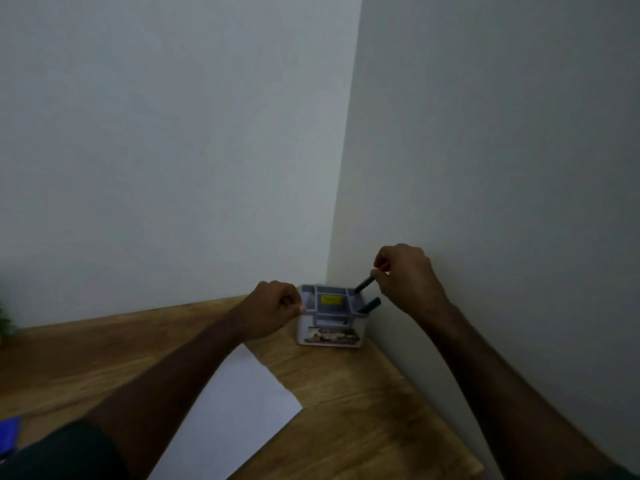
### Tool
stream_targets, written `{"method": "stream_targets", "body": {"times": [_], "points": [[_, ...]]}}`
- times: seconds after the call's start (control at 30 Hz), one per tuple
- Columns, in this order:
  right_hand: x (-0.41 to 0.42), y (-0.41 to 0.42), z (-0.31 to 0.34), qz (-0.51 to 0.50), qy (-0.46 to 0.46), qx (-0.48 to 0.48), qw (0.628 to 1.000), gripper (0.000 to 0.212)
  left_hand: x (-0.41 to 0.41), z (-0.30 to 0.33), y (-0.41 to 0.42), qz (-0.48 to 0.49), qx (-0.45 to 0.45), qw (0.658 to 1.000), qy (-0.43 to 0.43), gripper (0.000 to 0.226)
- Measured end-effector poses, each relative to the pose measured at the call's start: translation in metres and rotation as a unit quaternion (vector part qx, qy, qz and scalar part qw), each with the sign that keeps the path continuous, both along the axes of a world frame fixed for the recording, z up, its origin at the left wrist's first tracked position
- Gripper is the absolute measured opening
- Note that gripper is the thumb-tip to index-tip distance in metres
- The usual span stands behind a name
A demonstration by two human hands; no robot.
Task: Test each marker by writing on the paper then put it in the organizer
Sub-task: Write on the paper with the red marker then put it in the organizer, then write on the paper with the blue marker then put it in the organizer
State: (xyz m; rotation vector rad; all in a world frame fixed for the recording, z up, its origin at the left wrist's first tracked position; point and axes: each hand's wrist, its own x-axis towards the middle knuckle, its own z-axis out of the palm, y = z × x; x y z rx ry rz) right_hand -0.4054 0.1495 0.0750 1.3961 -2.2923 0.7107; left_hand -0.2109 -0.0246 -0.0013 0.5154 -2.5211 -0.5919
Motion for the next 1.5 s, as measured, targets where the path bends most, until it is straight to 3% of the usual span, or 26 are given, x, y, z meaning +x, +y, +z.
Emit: {"method": "stream_targets", "body": {"times": [0.53, 0.7, 0.83, 0.93, 1.13, 1.37, 1.5], "points": [[-0.002, -0.026, -0.045, 0.021, -0.080, 0.120, 0.989, 0.020, -0.007, 0.000, 0.001, 0.003, -0.019, 1.000, -0.019, 0.018], [0.004, -0.023, -0.038, 0.043, -0.083, 0.082, 0.992, 0.028, 0.003, 0.002, 0.001, 0.009, -0.032, 0.999, -0.009, 0.016], [0.037, -0.033, -0.037, 0.092, -0.065, 0.064, 0.992, 0.014, 0.025, 0.005, 0.000, 0.023, -0.017, 1.000, 0.007, 0.014], [0.073, -0.049, -0.044, 0.136, -0.049, 0.063, 0.988, 0.003, 0.054, 0.004, 0.000, 0.039, -0.004, 0.999, 0.011, 0.014], [0.162, -0.084, -0.071, 0.230, -0.038, 0.072, 0.970, 0.006, 0.157, -0.006, -0.010, 0.099, 0.020, 0.995, 0.000, 0.011], [0.291, -0.113, -0.106, 0.373, -0.073, 0.098, 0.920, 0.012, 0.304, -0.024, -0.013, 0.208, 0.021, 0.978, -0.002, 0.006], [0.349, -0.128, -0.116, 0.403, -0.117, 0.136, 0.897, 0.010, 0.354, -0.033, -0.010, 0.235, 0.025, 0.971, -0.020, 0.008]]}}
